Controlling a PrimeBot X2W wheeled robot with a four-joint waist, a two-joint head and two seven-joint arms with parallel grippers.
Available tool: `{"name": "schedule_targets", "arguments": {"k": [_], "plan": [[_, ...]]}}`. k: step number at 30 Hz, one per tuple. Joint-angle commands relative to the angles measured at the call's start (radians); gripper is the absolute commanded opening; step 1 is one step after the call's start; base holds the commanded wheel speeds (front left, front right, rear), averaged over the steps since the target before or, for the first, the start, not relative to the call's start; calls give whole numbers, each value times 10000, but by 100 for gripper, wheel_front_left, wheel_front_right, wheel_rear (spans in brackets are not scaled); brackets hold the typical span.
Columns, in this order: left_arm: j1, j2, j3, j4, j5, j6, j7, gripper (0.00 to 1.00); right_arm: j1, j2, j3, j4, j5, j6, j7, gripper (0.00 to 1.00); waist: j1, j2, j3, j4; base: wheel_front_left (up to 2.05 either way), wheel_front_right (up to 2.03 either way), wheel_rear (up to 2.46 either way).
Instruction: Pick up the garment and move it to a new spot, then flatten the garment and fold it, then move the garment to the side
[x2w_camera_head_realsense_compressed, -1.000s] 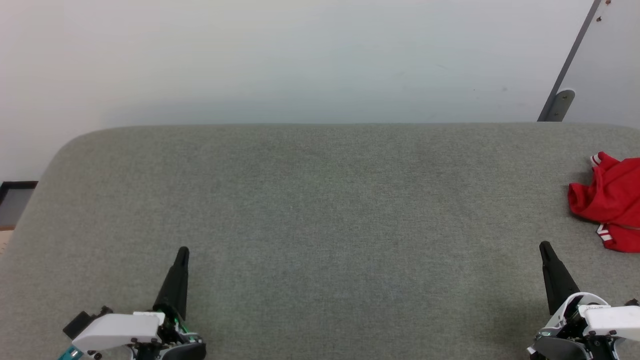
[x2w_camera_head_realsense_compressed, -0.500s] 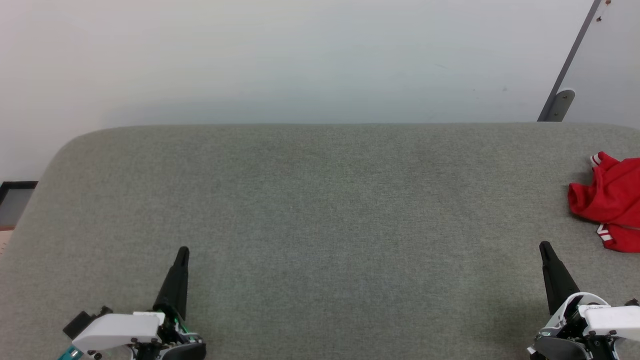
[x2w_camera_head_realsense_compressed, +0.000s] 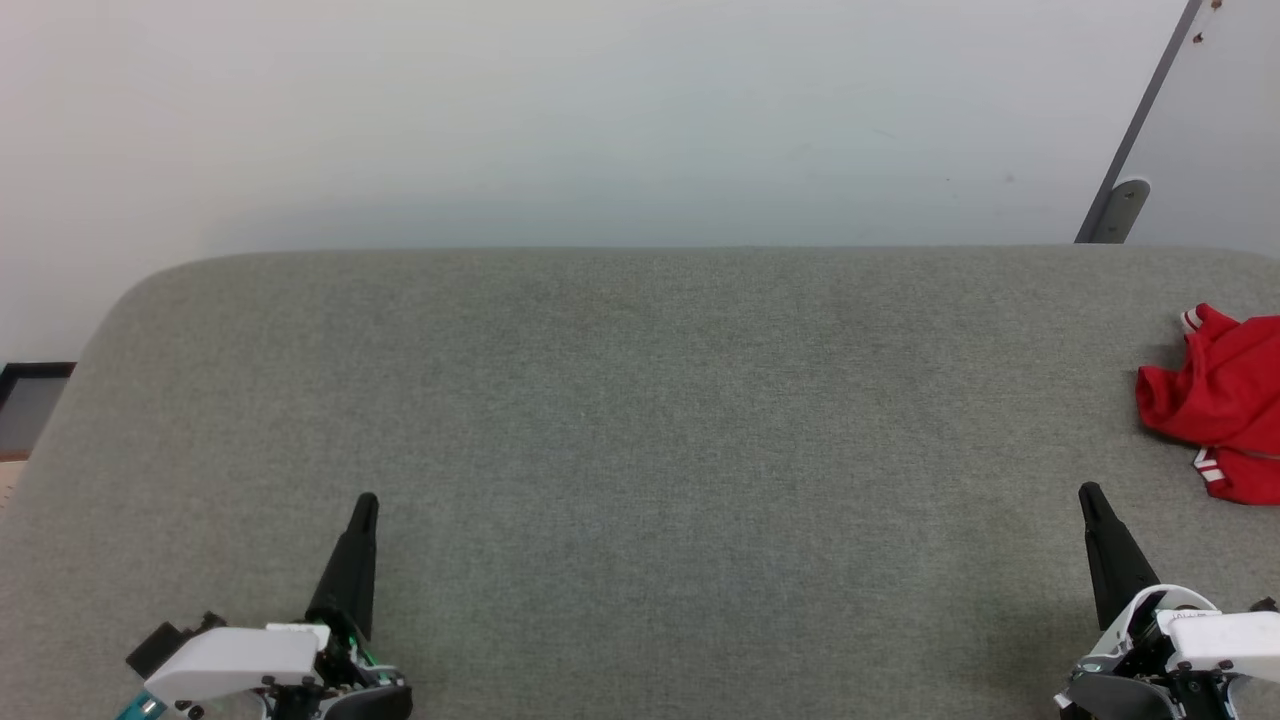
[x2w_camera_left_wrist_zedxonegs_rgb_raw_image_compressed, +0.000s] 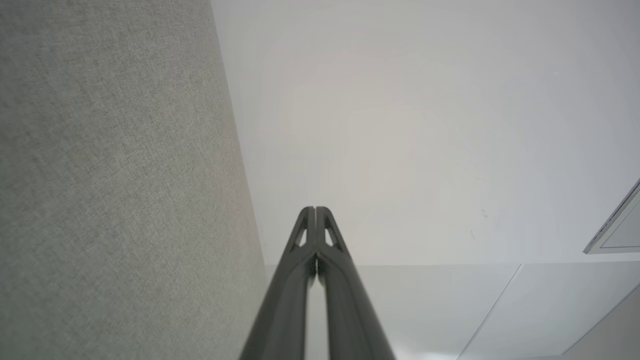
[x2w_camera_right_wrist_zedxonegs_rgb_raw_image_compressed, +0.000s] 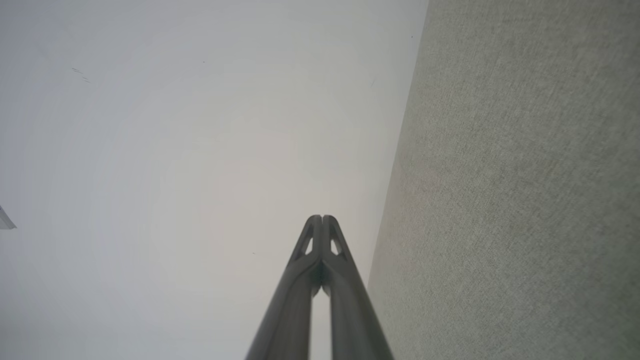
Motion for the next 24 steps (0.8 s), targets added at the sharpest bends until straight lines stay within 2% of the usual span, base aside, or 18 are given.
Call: {"name": "schedule_targets", "arguments": {"k": [1, 24], "plan": [[-74, 5, 20, -21, -30, -50, 28, 0, -23, 35, 30, 0, 41, -10, 17, 0, 0, 0, 0, 0, 0, 0, 0], [-74, 5, 17, -21, -31, -50, 27, 0, -23, 35, 31, 0, 42, -10, 16, 0, 0, 0, 0, 0, 0, 0, 0]]}}
